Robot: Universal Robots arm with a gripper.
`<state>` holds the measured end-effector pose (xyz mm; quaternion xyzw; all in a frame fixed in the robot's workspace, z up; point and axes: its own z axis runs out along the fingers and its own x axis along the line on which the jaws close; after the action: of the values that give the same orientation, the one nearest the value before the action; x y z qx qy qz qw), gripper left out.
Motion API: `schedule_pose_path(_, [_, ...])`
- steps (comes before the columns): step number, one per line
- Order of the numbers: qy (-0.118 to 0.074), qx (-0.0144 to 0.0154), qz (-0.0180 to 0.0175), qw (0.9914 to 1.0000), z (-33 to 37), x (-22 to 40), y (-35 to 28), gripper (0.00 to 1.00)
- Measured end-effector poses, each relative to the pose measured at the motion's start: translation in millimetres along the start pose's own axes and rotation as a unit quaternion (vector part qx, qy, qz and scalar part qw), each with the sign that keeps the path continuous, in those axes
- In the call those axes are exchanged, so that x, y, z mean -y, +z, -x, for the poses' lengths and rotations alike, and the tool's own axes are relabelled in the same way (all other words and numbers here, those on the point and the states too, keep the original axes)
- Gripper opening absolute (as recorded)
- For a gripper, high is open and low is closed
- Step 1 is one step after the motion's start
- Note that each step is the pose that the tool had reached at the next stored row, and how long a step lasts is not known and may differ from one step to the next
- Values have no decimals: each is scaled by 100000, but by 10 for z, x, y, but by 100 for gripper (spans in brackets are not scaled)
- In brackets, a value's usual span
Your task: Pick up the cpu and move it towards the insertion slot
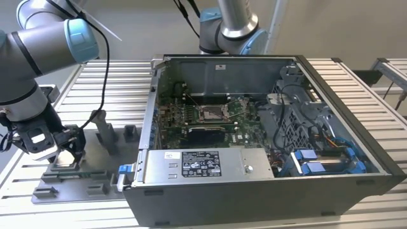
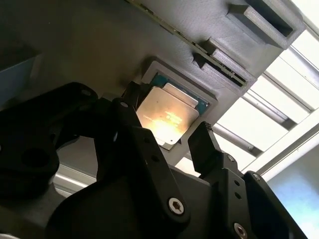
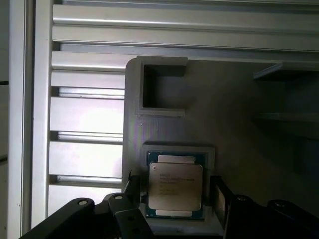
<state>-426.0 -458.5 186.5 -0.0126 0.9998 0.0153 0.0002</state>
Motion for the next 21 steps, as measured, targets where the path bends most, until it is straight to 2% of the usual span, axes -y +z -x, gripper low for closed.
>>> schedule_pose_path(8, [-1,43,-5,100000,0,0,4,100])
schedule_pose_path(9, [-1,44,-5,100000,0,0,4,0])
schedule_pose_path(21, [-1,41,-5,100000,0,0,6,0])
